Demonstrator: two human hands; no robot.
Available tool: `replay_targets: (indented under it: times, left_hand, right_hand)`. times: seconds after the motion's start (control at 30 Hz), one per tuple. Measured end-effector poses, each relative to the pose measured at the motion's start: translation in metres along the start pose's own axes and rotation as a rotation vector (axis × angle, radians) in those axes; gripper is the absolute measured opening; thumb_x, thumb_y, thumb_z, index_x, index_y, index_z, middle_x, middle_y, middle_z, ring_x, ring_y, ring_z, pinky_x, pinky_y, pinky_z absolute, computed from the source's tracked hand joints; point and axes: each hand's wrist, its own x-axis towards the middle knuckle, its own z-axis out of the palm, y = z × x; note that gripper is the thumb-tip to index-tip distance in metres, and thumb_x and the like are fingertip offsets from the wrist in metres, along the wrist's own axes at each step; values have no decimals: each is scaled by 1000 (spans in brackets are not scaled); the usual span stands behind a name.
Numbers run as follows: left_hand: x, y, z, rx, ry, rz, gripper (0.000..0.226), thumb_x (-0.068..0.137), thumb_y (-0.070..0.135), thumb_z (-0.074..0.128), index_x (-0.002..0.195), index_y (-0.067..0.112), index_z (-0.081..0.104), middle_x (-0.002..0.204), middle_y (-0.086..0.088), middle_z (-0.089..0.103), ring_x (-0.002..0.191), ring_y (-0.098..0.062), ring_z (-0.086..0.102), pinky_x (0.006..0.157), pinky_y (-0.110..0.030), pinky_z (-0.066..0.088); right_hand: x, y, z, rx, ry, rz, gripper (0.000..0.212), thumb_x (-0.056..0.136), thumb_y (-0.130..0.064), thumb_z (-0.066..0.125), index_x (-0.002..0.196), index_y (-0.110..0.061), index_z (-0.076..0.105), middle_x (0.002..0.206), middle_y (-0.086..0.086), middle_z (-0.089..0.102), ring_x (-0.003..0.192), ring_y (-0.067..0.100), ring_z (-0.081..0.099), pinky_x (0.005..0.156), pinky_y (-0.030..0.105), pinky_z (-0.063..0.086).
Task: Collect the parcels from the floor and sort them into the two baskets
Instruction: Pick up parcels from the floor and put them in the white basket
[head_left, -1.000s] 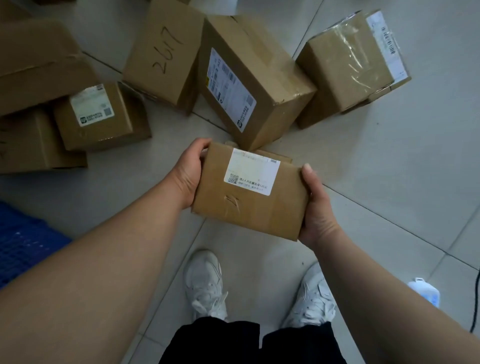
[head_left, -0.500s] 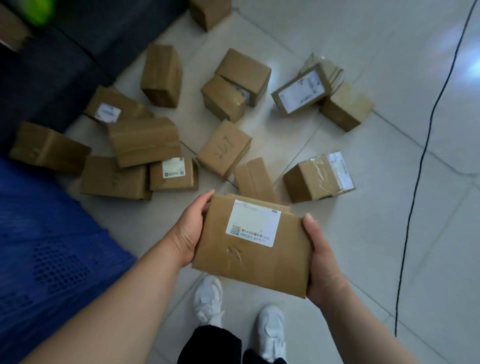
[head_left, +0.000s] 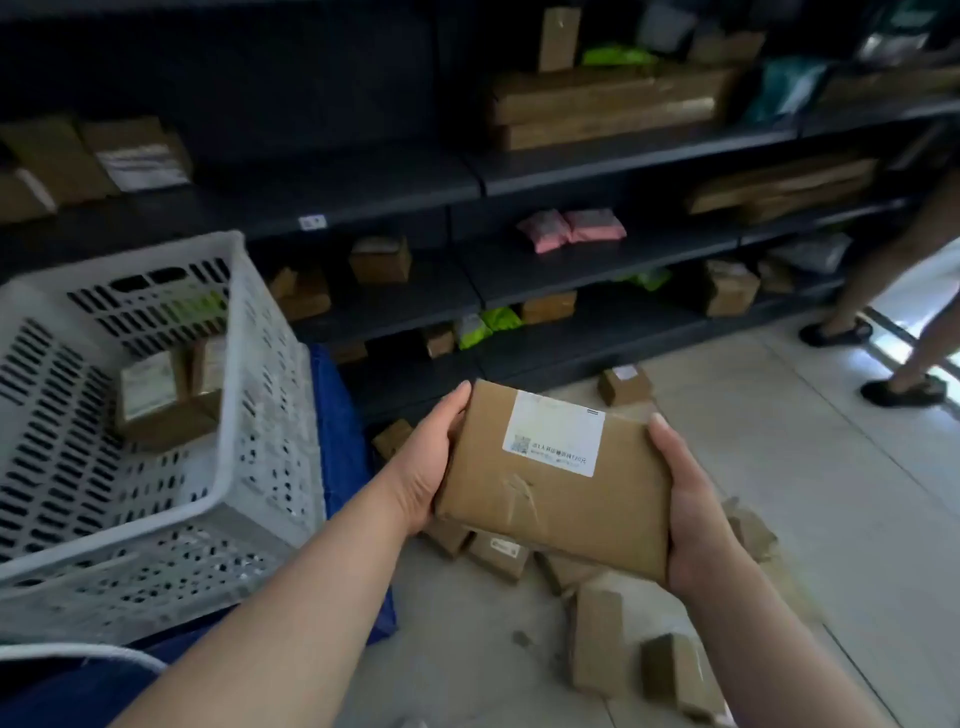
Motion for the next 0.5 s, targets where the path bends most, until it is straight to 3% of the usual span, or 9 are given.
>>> replay_targets:
  times: [0.07, 0.2, 0.3, 0.43, 0.5]
  left_hand:
    - [-33, 34, -25, -40, 46, 103, 53, 94, 59, 39, 108, 22, 73, 105, -11, 74, 92, -26, 71, 81, -38, 55]
    - [-89, 85, -90, -113, 129, 249, 47, 95, 50, 45, 118, 17, 68, 110, -12, 72, 95, -26, 68, 84, -38, 54]
    - [-124, 111, -150, -199, 229, 333, 45, 94, 49, 46, 114, 15, 69, 107, -14, 73, 87, -25, 69, 79, -37, 53]
    - [-157, 131, -239, -365, 382, 345, 45, 92, 50, 48, 108, 16, 72, 95, -13, 74, 77, -26, 71, 74, -37, 52]
    - [-160, 133, -285, -419, 441, 295, 44, 91, 53, 49, 103, 17, 73, 90, -13, 75, 77, -28, 69, 78, -39, 52]
  right_hand:
    - [-19, -25, 45, -80, -39, -29, 53, 76, -67, 63, 102, -21, 68, 76, 8, 76, 74, 32, 70, 76, 46, 57]
    - [-45, -53, 140, -167, -145, -41, 63, 71, -70, 66, 112, -23, 66, 91, 11, 76, 83, 33, 70, 73, 43, 57]
    - [-62, -56, 216, -228, -255, -43, 57, 74, -68, 64, 108, -22, 63, 99, 13, 72, 91, 35, 67, 81, 46, 54]
    - [-71, -37, 318, -339, -419, -9, 58, 80, -63, 61, 111, -14, 62, 102, 16, 71, 96, 36, 66, 87, 48, 54]
    - [-64, -20, 366, -376, -470, 51, 59, 80, -60, 62, 114, -12, 62, 102, 16, 73, 96, 36, 67, 82, 45, 55]
